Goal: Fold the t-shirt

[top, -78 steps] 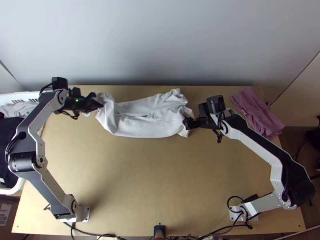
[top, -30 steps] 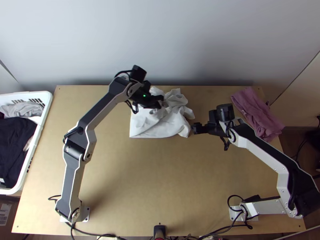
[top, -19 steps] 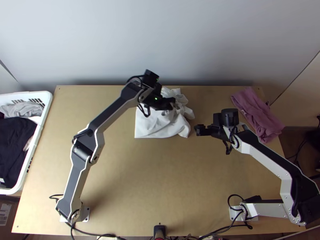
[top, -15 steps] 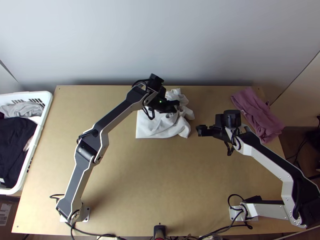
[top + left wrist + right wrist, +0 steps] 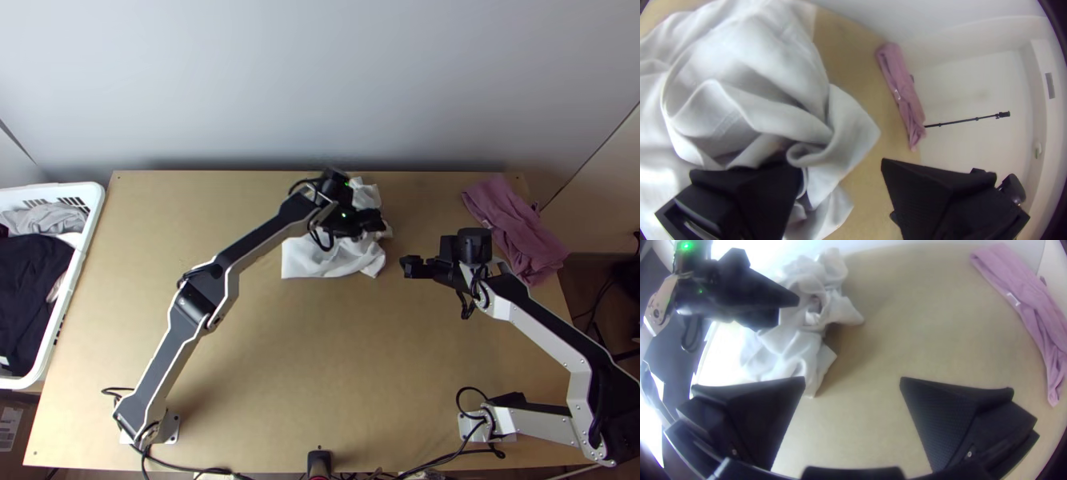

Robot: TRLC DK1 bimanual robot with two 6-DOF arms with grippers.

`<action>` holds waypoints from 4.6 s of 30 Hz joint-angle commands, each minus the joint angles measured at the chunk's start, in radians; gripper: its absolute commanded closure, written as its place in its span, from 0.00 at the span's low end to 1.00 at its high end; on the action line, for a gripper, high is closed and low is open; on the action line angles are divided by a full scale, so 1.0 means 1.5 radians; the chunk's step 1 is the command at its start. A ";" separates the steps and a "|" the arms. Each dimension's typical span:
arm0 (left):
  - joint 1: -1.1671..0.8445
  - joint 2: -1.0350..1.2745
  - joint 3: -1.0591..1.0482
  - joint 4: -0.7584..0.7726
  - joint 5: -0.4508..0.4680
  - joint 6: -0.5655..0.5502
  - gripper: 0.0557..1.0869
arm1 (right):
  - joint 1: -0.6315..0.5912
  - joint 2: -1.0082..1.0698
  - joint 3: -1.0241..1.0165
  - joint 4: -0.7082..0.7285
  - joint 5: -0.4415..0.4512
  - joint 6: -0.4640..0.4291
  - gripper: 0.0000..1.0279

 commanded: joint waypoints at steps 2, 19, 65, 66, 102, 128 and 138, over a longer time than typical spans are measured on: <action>-0.008 0.020 0.010 0.002 0.001 -0.028 0.04 | -0.005 -0.021 -0.026 0.004 -0.006 0.000 0.04; -0.016 -0.213 -0.023 0.112 0.034 -0.155 0.04 | 0.043 -0.042 -0.046 0.023 -0.007 0.031 0.04; 0.392 -0.561 -0.430 -0.276 0.002 0.307 0.04 | 0.152 0.159 -0.025 0.249 -0.006 0.265 0.04; 0.393 -0.570 -0.441 -0.276 0.002 0.307 0.04 | 0.152 0.175 -0.010 0.250 -0.006 0.270 0.04; 0.453 -0.632 -0.579 -0.227 0.011 0.288 0.04 | 0.123 0.345 0.396 0.023 0.074 0.201 0.96; 0.454 -0.680 -0.649 -0.220 0.036 0.266 0.04 | -0.159 0.109 0.403 0.076 0.191 -0.012 0.97; 0.463 -0.712 -0.701 -0.207 0.053 0.268 0.04 | -0.278 0.235 0.459 0.139 0.192 -0.030 0.97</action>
